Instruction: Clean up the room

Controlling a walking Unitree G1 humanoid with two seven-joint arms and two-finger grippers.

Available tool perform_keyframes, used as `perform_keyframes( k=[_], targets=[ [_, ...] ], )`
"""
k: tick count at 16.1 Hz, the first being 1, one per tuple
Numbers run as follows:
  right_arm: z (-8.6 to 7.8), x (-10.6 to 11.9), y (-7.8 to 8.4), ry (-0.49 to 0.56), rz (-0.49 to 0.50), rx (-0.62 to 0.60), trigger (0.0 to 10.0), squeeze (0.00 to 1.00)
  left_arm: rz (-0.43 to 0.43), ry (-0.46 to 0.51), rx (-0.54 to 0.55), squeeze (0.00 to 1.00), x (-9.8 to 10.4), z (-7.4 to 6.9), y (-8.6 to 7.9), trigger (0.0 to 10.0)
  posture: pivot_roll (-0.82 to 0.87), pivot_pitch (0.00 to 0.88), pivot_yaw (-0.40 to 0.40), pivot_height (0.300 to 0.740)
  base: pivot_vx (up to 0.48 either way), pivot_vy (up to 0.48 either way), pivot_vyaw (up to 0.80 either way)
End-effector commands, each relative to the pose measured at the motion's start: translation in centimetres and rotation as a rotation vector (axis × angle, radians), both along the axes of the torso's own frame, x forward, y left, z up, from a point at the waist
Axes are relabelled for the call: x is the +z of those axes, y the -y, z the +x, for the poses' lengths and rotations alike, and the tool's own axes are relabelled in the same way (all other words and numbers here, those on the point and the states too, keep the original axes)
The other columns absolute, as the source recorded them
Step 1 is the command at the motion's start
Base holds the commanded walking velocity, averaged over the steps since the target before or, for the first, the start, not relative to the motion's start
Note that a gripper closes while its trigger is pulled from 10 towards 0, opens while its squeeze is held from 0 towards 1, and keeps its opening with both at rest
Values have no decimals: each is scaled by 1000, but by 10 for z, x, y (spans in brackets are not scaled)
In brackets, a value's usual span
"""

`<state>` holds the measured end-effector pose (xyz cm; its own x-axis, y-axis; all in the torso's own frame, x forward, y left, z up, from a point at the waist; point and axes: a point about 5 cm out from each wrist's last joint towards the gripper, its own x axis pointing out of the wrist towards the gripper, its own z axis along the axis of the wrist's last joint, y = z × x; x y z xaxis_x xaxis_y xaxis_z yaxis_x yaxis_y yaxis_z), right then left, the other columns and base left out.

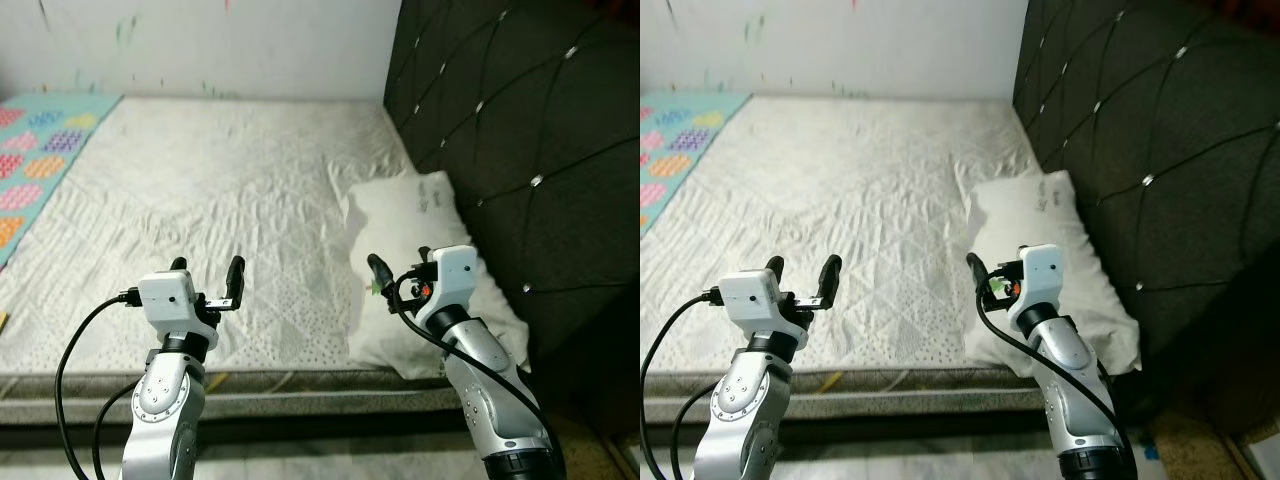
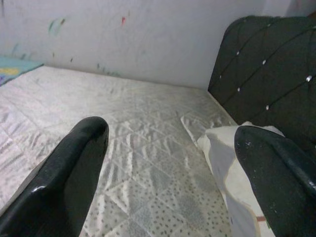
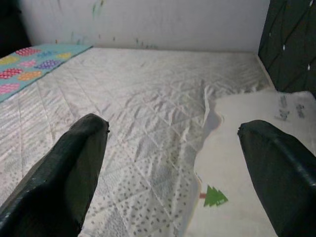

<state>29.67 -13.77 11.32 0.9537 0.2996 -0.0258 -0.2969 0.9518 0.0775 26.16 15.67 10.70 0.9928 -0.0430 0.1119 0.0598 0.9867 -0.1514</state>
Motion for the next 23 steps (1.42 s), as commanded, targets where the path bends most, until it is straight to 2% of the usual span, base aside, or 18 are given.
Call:
perform_keyframes(
  k=[1,6,23],
  targets=[
    [3,6,1,12,21,1,10000,0,9,8,-3,0,2,0,0,10000,72,0,-10,740,0,0,0],
    [5,6,-1,0,19,21,10000,0,12,7,-9,0,2,-1,0,10000,74,1,-9,740,0,0,0],
    [5,6,-4,3,32,42,10000,0,17,4,-27,0,3,0,1,10000,80,1,-2,740,278,0,0]
  ],
)
